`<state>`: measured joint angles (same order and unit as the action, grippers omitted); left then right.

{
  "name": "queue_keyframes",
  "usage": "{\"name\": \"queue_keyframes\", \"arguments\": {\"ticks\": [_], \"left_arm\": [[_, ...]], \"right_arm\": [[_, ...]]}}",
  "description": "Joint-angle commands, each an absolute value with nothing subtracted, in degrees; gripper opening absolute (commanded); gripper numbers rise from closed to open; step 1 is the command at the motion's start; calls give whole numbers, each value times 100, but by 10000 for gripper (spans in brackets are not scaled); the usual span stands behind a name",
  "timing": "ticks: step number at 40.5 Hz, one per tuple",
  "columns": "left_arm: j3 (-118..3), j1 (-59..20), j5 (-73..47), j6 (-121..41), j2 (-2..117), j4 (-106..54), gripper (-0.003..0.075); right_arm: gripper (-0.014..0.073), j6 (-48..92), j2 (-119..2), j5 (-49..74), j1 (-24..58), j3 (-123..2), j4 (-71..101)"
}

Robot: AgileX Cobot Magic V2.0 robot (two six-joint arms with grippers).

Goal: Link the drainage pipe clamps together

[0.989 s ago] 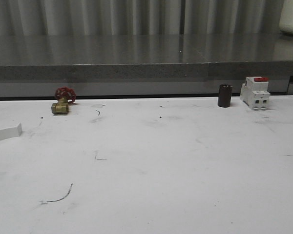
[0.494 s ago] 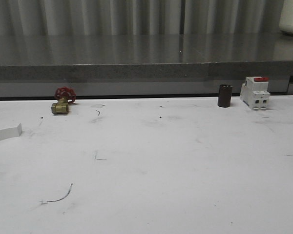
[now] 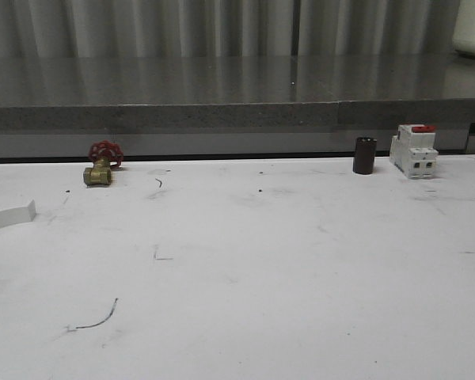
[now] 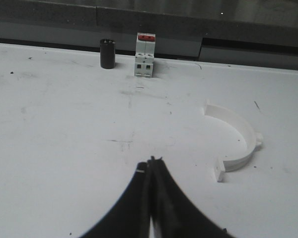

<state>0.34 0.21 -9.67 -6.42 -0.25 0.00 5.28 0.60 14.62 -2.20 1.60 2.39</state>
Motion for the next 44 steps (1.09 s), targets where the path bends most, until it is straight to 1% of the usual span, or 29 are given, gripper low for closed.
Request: {"name": "queue_keyframes", "arguments": {"ticks": [1,6,10,13,15,20,24,27,32,39,41,43,44], "left_arm": [[51,-22,-449,-635,-141,-43,-20],[51,-22,-264,-635,-141,-369,-20],[38,-22,564,-635,-141,-449,-20],[-109,-22,1164,-635,-141,-449,-20],[-345,-22,1064,-635,-129,-449,-20],[-1153,-22,134,-635,117,-427,-20],[-1804,-22,-617,-635,663,-224,-20],[-2159,-22,-1010,-635,1149,-63,-20],[-2543,-22,-1087,-635,1984,-36,-20],[-2615,-22,-995,-635,2228,-36,-20],[-2615,-22,-995,-635,2218,-36,-17],[-2615,-22,-980,-635,2218,-36,1],[-2615,-22,-966,-635,2218,-36,26]], "right_arm": [[-131,558,150,726,-256,135,228],[-130,558,150,454,-256,135,271],[-130,554,150,322,-256,-34,546],[-130,554,150,429,-256,-434,706],[-127,554,144,641,-256,-760,719],[-127,554,-108,1364,-256,-1725,719],[-126,547,-676,1985,-256,-2450,725],[-126,503,-1208,2117,-256,-2794,736],[-126,508,-1949,2111,-256,-3058,736],[-125,508,-2159,2087,-256,-3057,736],[-102,508,-2152,2067,-256,-3057,736],[-44,508,-2152,2045,-256,-3057,736],[3,508,-2152,2025,-256,-3057,736]]}}
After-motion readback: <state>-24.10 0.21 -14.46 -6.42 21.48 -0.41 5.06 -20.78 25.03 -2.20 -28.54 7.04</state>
